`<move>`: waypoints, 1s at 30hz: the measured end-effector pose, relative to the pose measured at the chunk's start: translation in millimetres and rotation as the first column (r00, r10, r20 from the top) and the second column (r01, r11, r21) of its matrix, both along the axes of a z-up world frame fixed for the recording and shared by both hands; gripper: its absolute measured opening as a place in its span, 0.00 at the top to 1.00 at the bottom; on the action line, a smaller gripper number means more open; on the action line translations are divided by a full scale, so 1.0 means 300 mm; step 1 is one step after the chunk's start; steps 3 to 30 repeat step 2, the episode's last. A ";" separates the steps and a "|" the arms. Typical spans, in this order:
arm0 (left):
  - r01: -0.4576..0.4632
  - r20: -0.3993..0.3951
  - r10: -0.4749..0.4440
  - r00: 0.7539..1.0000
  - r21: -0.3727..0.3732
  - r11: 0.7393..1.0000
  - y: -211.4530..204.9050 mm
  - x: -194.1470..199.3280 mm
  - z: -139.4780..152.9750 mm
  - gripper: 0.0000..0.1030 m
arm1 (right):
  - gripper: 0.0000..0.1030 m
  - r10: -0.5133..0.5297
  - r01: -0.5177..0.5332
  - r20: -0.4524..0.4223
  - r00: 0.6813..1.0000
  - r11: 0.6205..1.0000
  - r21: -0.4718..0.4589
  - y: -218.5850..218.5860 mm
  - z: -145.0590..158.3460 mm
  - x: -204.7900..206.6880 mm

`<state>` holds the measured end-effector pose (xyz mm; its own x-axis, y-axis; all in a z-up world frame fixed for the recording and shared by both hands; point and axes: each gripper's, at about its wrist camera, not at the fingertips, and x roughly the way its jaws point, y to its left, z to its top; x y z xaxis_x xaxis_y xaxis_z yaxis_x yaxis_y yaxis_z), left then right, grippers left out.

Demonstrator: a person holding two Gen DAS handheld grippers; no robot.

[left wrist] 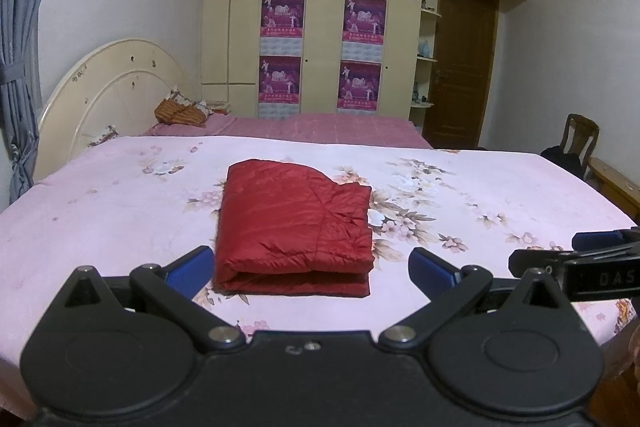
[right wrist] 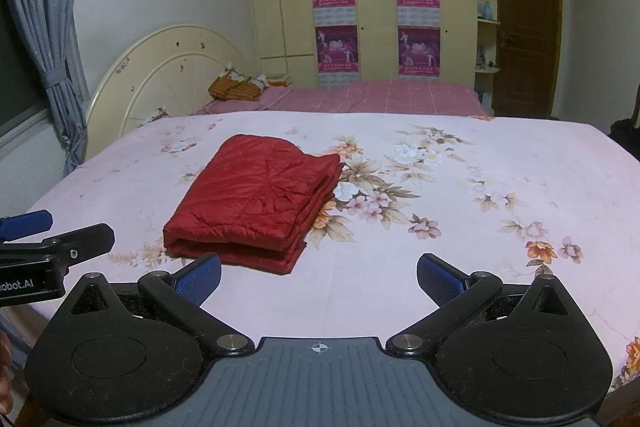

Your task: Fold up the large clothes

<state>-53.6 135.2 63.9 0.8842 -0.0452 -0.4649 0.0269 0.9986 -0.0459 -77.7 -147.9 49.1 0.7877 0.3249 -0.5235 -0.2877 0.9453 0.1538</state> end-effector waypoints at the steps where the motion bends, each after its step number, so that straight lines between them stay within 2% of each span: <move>1: 0.001 -0.002 -0.001 1.000 0.001 1.000 -0.006 0.001 -0.002 0.00 | 0.00 0.000 0.000 0.000 1.000 1.000 0.000 0.002 0.001 0.000; 30: 0.001 -0.004 -0.001 1.000 0.001 1.000 -0.006 0.002 -0.002 0.00 | 0.00 0.001 -0.001 0.000 1.000 1.000 0.000 0.003 0.002 0.001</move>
